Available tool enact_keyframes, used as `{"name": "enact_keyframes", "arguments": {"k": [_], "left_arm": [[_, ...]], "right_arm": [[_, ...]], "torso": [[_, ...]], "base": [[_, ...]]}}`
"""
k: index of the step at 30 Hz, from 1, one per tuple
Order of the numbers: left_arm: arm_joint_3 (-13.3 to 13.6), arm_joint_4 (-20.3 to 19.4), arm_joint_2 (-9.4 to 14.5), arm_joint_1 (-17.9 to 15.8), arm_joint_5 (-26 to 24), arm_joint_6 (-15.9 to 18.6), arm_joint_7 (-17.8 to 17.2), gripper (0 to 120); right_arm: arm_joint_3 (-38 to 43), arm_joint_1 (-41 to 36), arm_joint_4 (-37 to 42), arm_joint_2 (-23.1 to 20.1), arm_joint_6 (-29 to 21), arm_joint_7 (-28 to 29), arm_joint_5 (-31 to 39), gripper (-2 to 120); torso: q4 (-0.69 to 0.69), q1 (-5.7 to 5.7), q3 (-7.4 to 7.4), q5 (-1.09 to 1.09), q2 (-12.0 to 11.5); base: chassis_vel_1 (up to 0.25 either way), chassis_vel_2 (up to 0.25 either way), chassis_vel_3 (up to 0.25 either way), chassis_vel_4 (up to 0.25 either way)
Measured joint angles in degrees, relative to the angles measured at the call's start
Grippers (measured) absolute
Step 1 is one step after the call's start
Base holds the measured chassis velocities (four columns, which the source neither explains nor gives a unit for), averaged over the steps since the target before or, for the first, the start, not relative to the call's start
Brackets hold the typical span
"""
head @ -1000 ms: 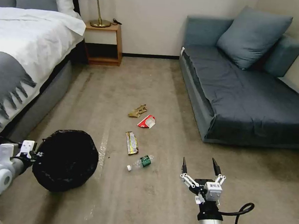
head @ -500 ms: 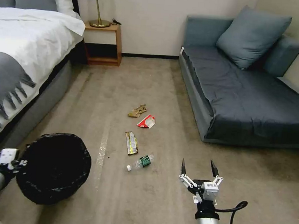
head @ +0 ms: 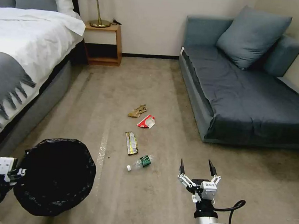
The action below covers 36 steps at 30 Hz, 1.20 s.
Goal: Pick up the trash bin, then pick up the garbage on the floor and place it into the trash bin.
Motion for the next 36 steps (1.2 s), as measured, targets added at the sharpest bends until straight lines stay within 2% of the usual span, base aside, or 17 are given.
{"name": "enact_keyframes", "arguments": {"k": [5, 13, 20, 26, 36], "left_arm": [[-1.3, 0.2, -0.7, 0.9, 0.5, 0.0, 0.5, 3], [-0.7, 1.3, -1.4, 0.6, 1.1, -0.4, 0.8, 3], [-0.4, 2.5, -0.7, -0.1, 1.3, -0.6, 0.9, 3], [-0.4, 3.0, 0.0, -0.5, 1.3, -0.6, 1.1, 3], [0.1, 3.8, -0.1, -1.0, 1.2, -0.6, 1.1, 3]], "right_arm": [[-0.1, -0.3, -0.6, -0.3, 0.3, -0.5, 0.0, 100], [-0.1, -0.7, -1.5, -0.9, 1.5, -0.9, -0.1, 100], [-0.1, -0.9, -2.0, -1.1, 1.6, -1.3, -0.4, 100], [-0.3, -0.5, -2.6, -1.1, 1.5, -1.5, -0.8, 100], [-0.4, -0.2, -3.4, -1.2, 1.3, -1.7, -1.2, 100]], "torso": [[0.00, 0.00, 0.00, 0.01, 0.0], [0.00, 0.00, 0.00, 0.00, 0.0], [0.00, 0.00, 0.00, -0.01, 0.0], [0.00, 0.00, 0.00, 0.00, 0.0], [0.00, 0.00, 0.00, 0.01, 0.0]], "base": [[0.000, 0.000, 0.000, 0.000], [0.000, 0.000, 0.000, 0.000], [-0.061, 0.069, 0.073, -0.062], [-0.215, 0.204, 0.202, -0.196], [-0.226, 0.216, 0.223, -0.229]]}}
